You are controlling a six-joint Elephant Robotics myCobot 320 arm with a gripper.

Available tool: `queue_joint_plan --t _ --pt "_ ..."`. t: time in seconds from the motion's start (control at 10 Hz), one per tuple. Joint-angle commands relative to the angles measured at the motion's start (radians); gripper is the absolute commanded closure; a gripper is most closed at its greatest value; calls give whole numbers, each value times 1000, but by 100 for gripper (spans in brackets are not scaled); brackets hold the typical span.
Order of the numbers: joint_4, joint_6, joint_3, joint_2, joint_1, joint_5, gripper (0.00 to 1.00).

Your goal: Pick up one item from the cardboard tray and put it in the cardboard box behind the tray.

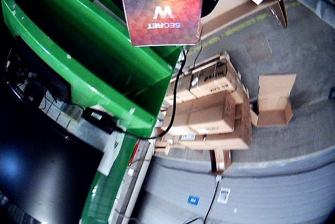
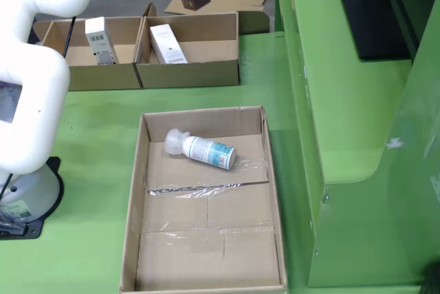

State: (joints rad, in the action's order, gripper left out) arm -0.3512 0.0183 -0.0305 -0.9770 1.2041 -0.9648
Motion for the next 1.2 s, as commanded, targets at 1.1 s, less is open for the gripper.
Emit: queue_joint_plan --t 1.1 --pt "-161 14 31 -148 150 12 100"
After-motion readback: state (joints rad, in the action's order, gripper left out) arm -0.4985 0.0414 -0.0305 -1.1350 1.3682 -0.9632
